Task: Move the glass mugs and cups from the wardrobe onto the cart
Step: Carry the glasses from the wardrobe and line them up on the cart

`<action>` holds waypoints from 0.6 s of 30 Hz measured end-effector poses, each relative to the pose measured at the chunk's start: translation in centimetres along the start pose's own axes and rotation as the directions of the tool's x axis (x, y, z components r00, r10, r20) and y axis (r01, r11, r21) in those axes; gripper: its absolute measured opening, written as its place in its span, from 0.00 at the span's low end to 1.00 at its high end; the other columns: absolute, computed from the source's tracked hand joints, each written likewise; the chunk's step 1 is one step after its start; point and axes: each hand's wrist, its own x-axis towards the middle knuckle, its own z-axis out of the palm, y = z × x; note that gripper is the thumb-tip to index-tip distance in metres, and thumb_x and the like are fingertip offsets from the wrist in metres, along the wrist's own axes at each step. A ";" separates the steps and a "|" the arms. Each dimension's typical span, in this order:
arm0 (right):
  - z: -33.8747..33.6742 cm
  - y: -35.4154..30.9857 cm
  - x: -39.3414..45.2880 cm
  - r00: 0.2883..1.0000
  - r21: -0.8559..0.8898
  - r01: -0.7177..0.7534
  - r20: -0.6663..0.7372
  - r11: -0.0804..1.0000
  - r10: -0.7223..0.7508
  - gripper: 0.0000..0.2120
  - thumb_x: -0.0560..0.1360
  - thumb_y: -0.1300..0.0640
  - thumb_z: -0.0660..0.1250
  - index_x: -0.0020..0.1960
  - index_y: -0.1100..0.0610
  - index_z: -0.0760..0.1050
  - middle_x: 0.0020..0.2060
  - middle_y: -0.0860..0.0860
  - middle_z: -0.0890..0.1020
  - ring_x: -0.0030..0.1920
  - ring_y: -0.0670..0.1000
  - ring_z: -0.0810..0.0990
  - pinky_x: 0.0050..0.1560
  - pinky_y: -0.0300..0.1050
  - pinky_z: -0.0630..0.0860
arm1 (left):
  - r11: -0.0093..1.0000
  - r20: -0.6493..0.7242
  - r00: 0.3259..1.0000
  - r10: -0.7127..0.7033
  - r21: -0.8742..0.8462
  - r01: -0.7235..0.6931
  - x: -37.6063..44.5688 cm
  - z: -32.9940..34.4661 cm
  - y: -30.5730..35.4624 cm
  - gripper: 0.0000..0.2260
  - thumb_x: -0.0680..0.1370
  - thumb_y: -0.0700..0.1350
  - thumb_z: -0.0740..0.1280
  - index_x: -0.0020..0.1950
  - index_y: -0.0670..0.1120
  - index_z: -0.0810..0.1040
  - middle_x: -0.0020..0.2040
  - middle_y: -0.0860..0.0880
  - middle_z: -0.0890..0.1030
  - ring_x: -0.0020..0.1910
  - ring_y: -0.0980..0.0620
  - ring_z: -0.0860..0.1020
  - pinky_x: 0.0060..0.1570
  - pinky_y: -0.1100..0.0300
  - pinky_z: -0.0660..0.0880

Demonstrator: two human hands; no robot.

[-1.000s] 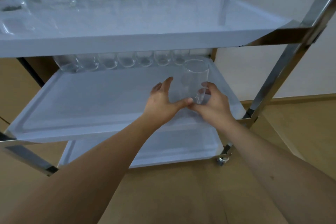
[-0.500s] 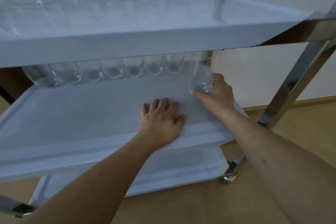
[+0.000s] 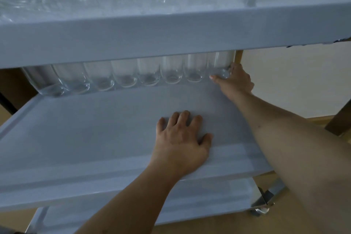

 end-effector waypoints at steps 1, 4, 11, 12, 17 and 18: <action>0.1 0.0 0.4 1.000 -0.010 -0.011 0.007 1.000 0.011 0.35 0.66 0.30 0.73 0.65 0.48 0.71 0.63 0.50 0.80 0.66 0.60 0.75 0.66 0.57 0.69 | 1.000 -0.001 1.000 -0.001 0.000 0.001 0.0 0.0 0.0 0.27 0.76 0.67 0.47 0.70 0.59 0.66 0.75 0.53 0.66 0.75 0.49 0.61 0.75 0.42 0.54; 0.5 -0.1 1.0 1.000 -0.057 -0.024 0.014 0.998 0.025 0.32 0.67 0.30 0.71 0.63 0.47 0.72 0.61 0.50 0.80 0.65 0.60 0.74 0.64 0.56 0.67 | 1.000 -0.008 1.000 -0.005 -0.005 0.005 -0.1 0.0 0.1 0.27 0.76 0.67 0.47 0.70 0.59 0.66 0.75 0.53 0.66 0.75 0.50 0.61 0.75 0.42 0.55; 0.6 -0.1 0.6 0.999 -0.215 0.023 0.043 0.976 -0.014 0.33 0.72 0.30 0.68 0.68 0.48 0.67 0.63 0.54 0.79 0.65 0.62 0.72 0.58 0.55 0.65 | 1.000 -0.016 1.000 -0.002 -0.010 0.002 -0.1 0.0 0.2 0.27 0.76 0.66 0.47 0.70 0.58 0.67 0.73 0.53 0.67 0.75 0.49 0.61 0.75 0.41 0.54; 0.5 -0.2 0.5 0.999 -0.228 0.029 0.048 0.973 -0.018 0.34 0.72 0.30 0.67 0.69 0.49 0.66 0.63 0.54 0.78 0.65 0.62 0.72 0.58 0.55 0.65 | 1.000 -0.015 1.000 -0.002 -0.011 0.001 -0.1 0.1 0.2 0.27 0.76 0.66 0.47 0.70 0.58 0.66 0.74 0.53 0.66 0.75 0.49 0.61 0.75 0.41 0.54; 0.3 -0.4 0.0 0.997 -0.256 0.043 0.071 0.966 -0.025 0.39 0.74 0.31 0.66 0.75 0.50 0.59 0.67 0.55 0.76 0.67 0.63 0.71 0.62 0.56 0.65 | 1.000 -0.020 1.000 -0.002 -0.017 0.002 0.0 0.2 0.1 0.27 0.76 0.67 0.47 0.70 0.58 0.66 0.74 0.53 0.66 0.75 0.49 0.61 0.75 0.42 0.53; 0.2 -0.5 -0.1 0.997 -0.261 0.041 0.081 0.965 -0.020 0.41 0.73 0.31 0.67 0.77 0.50 0.58 0.68 0.55 0.75 0.68 0.63 0.70 0.63 0.57 0.65 | 1.000 -0.019 1.000 -0.001 -0.020 0.001 0.0 0.2 0.1 0.27 0.76 0.67 0.47 0.70 0.58 0.66 0.74 0.53 0.66 0.75 0.49 0.61 0.75 0.42 0.53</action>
